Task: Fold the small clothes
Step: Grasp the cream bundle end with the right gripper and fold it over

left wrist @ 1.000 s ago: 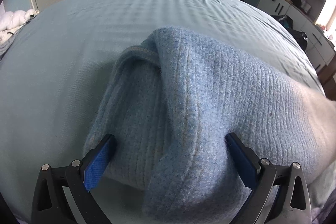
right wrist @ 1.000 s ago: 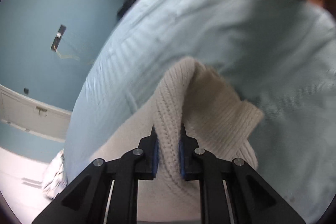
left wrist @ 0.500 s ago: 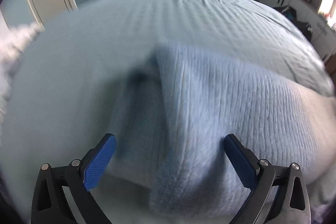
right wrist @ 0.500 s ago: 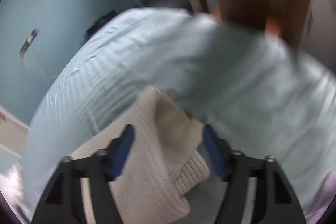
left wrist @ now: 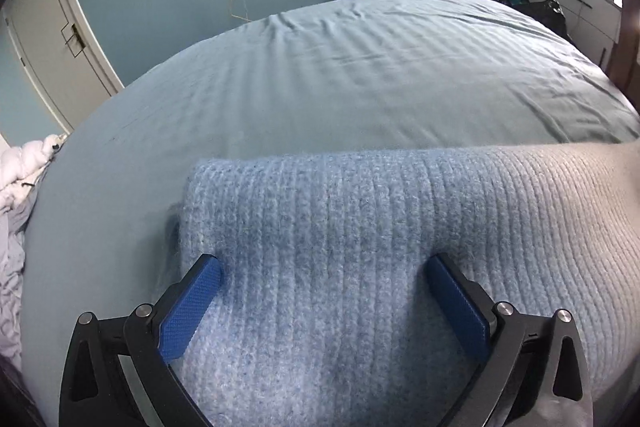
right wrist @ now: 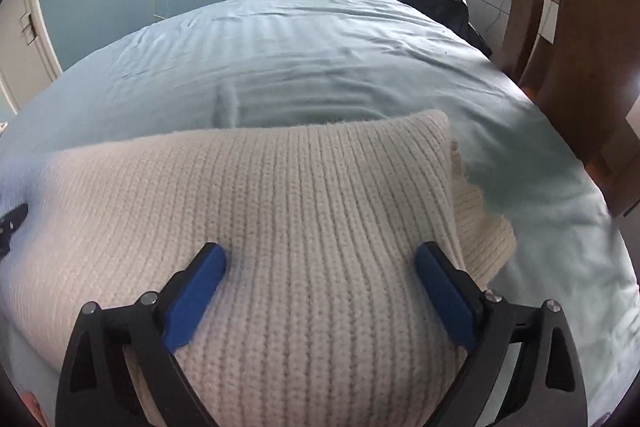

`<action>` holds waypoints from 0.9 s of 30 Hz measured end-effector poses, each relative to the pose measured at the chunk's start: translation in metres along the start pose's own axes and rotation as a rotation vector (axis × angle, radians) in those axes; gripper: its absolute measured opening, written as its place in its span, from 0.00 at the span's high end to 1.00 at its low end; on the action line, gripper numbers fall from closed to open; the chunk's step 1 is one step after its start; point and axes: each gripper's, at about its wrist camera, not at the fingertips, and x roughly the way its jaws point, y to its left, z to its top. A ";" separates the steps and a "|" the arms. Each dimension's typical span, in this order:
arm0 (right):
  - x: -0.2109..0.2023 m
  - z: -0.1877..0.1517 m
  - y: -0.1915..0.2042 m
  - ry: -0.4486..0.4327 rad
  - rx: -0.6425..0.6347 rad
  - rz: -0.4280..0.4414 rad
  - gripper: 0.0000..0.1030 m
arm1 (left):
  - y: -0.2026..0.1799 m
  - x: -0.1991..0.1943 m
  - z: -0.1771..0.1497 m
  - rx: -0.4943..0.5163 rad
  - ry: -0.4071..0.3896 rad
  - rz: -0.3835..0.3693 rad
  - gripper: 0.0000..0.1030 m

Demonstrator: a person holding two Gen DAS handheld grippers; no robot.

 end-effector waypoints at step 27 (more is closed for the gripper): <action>-0.043 -0.050 -0.024 0.260 0.512 0.153 0.02 | 0.061 -0.093 -0.049 -0.148 -0.085 -0.062 0.00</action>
